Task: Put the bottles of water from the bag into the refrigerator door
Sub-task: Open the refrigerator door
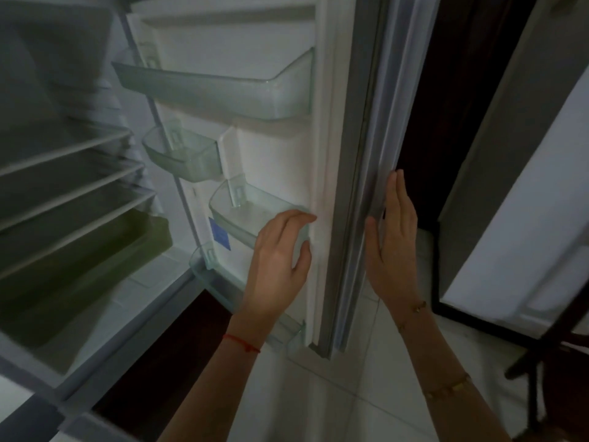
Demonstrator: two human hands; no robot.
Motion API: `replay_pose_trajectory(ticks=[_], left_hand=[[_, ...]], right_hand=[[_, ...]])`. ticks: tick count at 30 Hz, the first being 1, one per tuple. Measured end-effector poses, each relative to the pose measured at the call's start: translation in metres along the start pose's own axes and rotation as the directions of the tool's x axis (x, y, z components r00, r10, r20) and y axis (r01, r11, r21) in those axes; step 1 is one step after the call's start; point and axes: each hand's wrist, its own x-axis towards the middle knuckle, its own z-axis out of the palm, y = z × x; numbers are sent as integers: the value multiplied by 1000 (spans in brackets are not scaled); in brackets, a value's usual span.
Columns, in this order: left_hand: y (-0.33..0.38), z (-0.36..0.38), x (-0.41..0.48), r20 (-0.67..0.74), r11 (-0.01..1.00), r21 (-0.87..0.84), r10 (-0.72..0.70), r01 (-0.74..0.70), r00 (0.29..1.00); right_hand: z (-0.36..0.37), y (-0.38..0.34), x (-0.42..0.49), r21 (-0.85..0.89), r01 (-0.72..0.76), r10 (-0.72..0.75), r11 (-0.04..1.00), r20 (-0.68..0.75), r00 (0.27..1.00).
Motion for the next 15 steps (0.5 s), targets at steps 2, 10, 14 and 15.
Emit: replay_pose_trajectory(ticks=[2,10,14,15], left_hand=[[3,15,10,-5,1000,12,-9,9,1000],[10,69,45,-12,993,113,-30,32,999],[7,91,62,-13,986,165,-29,31,999],[6,97,67,-9,985,173,-26,27,1000]], right_hand=[[-2,16,12,-2,5,-5,1000,15,1000],[-1,76,56,35,44,-46,998,85,995],[6,101,75,88,32,-44,996,137,990],[8,107,80,96,29,-43,995,144,989]])
